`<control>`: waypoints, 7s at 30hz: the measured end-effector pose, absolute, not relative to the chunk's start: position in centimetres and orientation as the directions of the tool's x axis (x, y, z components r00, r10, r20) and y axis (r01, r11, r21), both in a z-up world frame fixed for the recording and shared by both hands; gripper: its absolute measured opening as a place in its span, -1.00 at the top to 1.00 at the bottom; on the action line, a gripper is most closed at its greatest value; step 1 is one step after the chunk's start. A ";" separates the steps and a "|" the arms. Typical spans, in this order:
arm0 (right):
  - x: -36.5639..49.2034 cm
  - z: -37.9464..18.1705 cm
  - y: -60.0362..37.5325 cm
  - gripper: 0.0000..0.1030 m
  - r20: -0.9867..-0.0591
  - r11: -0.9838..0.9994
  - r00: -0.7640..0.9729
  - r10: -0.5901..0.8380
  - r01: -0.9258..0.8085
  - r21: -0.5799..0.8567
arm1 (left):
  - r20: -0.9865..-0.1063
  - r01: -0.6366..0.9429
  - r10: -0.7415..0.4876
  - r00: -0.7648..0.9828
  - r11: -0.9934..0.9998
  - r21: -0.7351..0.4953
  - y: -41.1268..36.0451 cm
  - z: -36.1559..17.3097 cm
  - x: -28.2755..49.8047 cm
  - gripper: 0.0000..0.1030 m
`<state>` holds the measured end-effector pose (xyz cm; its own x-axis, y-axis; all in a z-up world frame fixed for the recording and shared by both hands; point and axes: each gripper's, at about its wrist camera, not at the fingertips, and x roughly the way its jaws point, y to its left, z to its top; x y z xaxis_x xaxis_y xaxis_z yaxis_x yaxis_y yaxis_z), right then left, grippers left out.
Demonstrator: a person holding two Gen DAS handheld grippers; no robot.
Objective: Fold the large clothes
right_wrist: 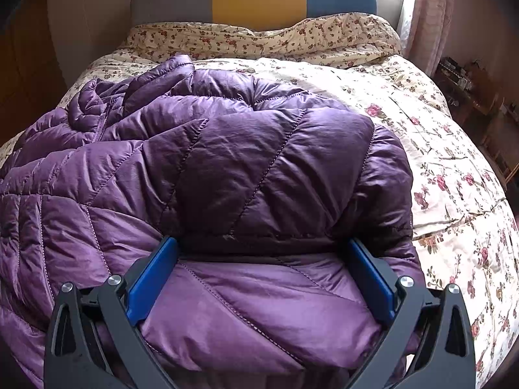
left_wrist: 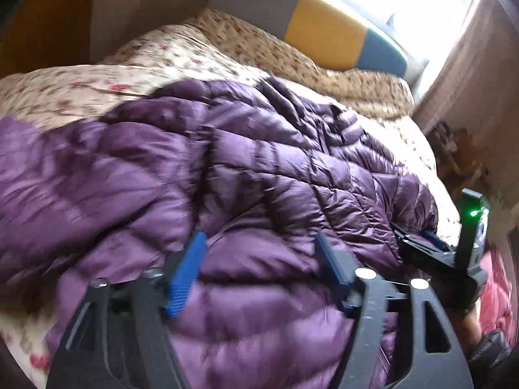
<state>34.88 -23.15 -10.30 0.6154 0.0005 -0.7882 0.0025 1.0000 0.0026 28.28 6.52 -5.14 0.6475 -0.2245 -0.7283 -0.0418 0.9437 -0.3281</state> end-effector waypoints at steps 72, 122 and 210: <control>34.7 -10.1 -23.3 -0.97 -0.785 1.000 0.619 -0.006 0.007 -0.003 | -0.575 0.111 -0.498 0.649 0.810 -0.576 4.6 -0.9 29.7 0.76; 33.0 -4.0 -25.3 0.78 -0.721 0.963 0.665 0.196 0.008 0.270 | -0.606 -0.069 -0.220 0.765 0.907 -0.416 16.9 0.0 25.1 -0.18; 32.8 -5.1 -16.3 -0.94 -0.746 0.975 0.635 0.202 -0.202 0.092 | -0.732 -0.012 -0.091 0.676 0.991 -0.135 9.8 -4.1 33.4 -0.66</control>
